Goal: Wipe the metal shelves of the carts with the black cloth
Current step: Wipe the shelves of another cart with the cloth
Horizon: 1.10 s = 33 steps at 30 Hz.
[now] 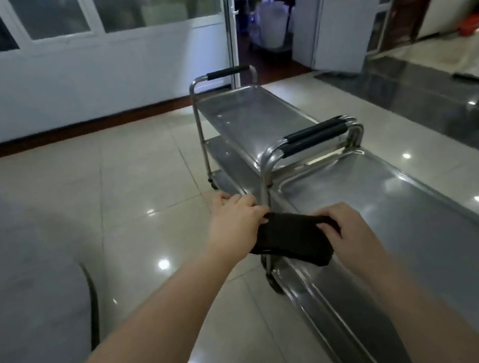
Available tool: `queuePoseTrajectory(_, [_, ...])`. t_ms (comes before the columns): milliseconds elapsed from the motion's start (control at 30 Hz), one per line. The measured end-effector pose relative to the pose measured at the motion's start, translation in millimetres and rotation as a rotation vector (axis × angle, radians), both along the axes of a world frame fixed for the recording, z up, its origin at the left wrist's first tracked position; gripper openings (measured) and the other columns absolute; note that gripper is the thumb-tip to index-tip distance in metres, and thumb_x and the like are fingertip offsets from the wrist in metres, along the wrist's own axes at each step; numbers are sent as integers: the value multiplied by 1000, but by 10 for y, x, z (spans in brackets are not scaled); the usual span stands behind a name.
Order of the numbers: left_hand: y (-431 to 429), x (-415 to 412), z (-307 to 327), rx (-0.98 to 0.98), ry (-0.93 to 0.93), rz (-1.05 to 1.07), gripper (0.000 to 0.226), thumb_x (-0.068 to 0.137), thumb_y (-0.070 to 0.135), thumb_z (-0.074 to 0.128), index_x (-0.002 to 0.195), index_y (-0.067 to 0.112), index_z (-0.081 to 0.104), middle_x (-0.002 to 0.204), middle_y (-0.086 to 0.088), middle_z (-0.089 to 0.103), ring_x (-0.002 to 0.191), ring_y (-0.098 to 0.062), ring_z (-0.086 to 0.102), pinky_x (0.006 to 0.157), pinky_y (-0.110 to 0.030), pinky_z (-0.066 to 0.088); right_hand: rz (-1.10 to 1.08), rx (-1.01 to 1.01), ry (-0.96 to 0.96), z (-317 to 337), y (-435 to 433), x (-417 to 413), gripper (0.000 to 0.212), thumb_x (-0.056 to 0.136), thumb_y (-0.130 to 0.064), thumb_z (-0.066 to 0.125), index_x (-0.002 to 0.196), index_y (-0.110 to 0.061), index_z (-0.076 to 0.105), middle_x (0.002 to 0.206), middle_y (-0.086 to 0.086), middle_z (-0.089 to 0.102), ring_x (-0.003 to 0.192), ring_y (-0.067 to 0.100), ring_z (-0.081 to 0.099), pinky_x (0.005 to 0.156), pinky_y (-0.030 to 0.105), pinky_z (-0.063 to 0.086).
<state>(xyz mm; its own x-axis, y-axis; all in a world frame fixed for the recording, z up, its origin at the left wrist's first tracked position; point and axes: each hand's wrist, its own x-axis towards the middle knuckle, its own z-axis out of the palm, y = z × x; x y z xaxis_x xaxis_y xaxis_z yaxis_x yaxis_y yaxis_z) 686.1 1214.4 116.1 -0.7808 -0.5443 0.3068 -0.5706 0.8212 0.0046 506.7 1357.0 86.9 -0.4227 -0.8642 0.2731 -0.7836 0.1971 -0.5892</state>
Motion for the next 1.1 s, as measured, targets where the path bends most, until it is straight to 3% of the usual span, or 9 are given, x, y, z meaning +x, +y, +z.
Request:
queuePoseTrajectory(100, [-316, -339, -21, -10, -60, -67, 31, 104, 35, 39, 126, 35, 60, 117, 9, 58, 113, -17, 53, 104, -40, 18, -84, -33, -20, -20, -200, -222, 16, 93, -5, 58, 100, -18, 64, 96, -4, 56, 94, 14, 53, 85, 27, 44])
queuePoseTrajectory(267, [-714, -925, -159, 16, -19, -242, 28, 103, 36, 42, 123, 36, 61, 117, 10, 60, 111, -15, 54, 103, -39, 19, -277, -19, -25, -91, -341, -496, 17, 92, -3, 59, 96, -18, 66, 92, -7, 54, 89, 12, 51, 79, 12, 33])
queuePoseTrajectory(400, [-894, -1451, -420, 50, -23, -460, 25, 102, 35, 45, 118, 34, 65, 114, 10, 62, 109, -15, 57, 103, -42, 22, -515, -41, -41, -317, -272, -613, 16, 90, 2, 61, 99, -8, 70, 96, 4, 60, 91, 18, 52, 79, 18, 32])
queuePoseTrajectory(500, [-928, -1674, -663, 99, -14, -595, 19, 99, 32, 53, 111, 33, 67, 107, 9, 63, 98, -17, 61, 97, -41, 22, -695, -16, -73, -534, -190, -483, 17, 93, -2, 59, 103, -10, 69, 96, -2, 56, 93, 18, 51, 79, 19, 32])
queuePoseTrajectory(700, [-1022, -1742, -1297, 216, 63, -883, 13, 86, 20, 71, 97, 26, 73, 90, 4, 67, 80, -22, 65, 88, -40, 30, -934, -3, -101, -1118, -172, 67, 24, 91, -11, 48, 101, -4, 69, 96, 11, 60, 90, 31, 56, 80, 39, 47])
queuePoseTrajectory(833, [-900, -1586, -1770, 273, 154, -1027, 18, 88, 24, 61, 101, 23, 74, 94, 5, 67, 87, -17, 59, 87, -37, 31, -1068, -62, -189, -1509, -78, 483, 31, 94, -17, 43, 104, -3, 69, 105, 10, 62, 100, 21, 53, 91, 26, 40])
queuePoseTrajectory(967, [-720, -1403, -2392, 419, 47, -1045, 24, 92, 25, 53, 104, 18, 72, 95, 0, 65, 86, -21, 61, 83, -36, 38, -1071, 42, -292, -2031, 111, 739, 21, 90, -3, 53, 104, -5, 69, 102, 8, 67, 95, 21, 57, 85, 20, 36])
queuePoseTrajectory(1100, [-463, -1377, -3153, 547, 23, -1018, 21, 93, 22, 53, 103, 15, 70, 95, -3, 63, 80, -22, 60, 73, -40, 50, -1074, 74, -339, -2634, 376, 741, 24, 88, -2, 54, 104, -6, 71, 100, 7, 68, 95, 20, 57, 87, 17, 35])
